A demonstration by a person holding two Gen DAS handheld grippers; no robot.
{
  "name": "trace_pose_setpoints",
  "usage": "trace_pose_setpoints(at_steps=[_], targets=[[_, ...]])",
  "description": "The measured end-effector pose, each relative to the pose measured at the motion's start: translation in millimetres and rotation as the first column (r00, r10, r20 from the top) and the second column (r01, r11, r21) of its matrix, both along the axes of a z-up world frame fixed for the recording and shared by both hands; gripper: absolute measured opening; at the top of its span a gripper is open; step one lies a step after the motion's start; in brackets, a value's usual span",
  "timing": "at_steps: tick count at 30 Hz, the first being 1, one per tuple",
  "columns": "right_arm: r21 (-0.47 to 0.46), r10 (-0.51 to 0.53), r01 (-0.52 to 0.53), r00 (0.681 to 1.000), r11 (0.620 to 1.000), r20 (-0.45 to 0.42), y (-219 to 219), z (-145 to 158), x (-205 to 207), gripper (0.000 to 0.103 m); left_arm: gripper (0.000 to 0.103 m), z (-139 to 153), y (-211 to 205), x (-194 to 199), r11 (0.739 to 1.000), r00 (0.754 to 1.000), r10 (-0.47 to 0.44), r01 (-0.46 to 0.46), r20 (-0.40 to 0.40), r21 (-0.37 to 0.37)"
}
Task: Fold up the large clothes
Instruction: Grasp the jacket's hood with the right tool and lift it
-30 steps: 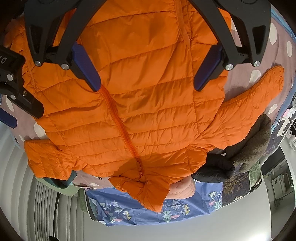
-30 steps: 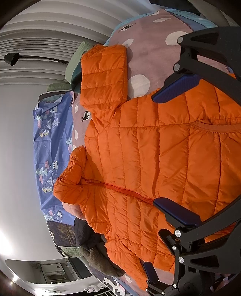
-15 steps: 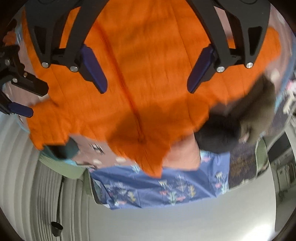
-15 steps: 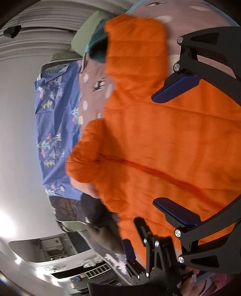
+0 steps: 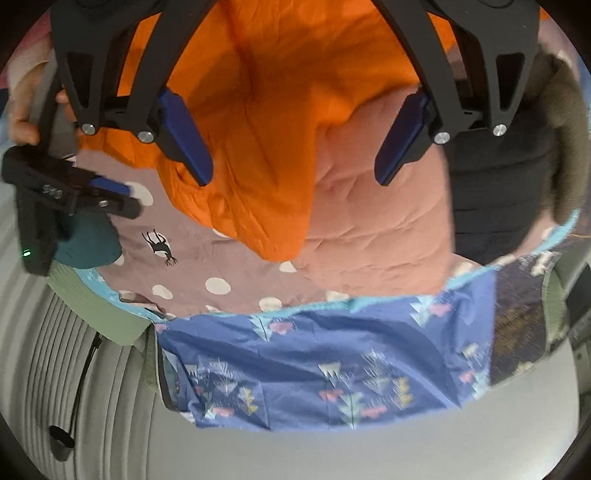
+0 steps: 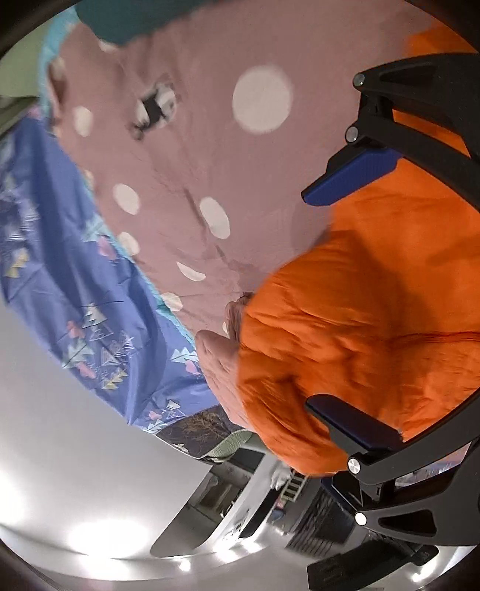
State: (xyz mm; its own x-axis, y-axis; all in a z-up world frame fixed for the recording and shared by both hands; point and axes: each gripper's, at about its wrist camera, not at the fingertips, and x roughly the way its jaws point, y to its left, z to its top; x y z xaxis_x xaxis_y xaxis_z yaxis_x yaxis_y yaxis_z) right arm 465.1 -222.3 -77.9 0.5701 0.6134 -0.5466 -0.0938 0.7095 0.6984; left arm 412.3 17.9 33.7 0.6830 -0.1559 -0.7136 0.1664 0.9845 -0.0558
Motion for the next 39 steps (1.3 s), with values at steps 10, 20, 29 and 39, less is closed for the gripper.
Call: trace_pose_setpoints(at_steps=[10,20,29,39], targets=[[0.126,0.239,-0.254,0.963,0.959,0.125,39,9,27,0.034,0.018,-24,-10,32,0.981,0.985,-0.171,0.170,-0.007,-0.088],[-0.229,0.469,-0.415,0.831,0.881,0.300,36,72,-159,0.059,0.056,9,24,-143,0.943,0.922,-0.324,0.333,0.213,-0.006],[-0.472,0.432,-0.291,0.874,0.832,0.222,35,28,-245,0.066,0.070,-36,47,-234,0.951,0.934,-0.308,0.297,0.183,0.082],[-0.326,0.159,-0.150,0.987,0.933,0.000,88,-52,-155,0.029,0.033,-107,-7,-147,0.983,0.983,-0.182,0.183,-0.006,0.037]])
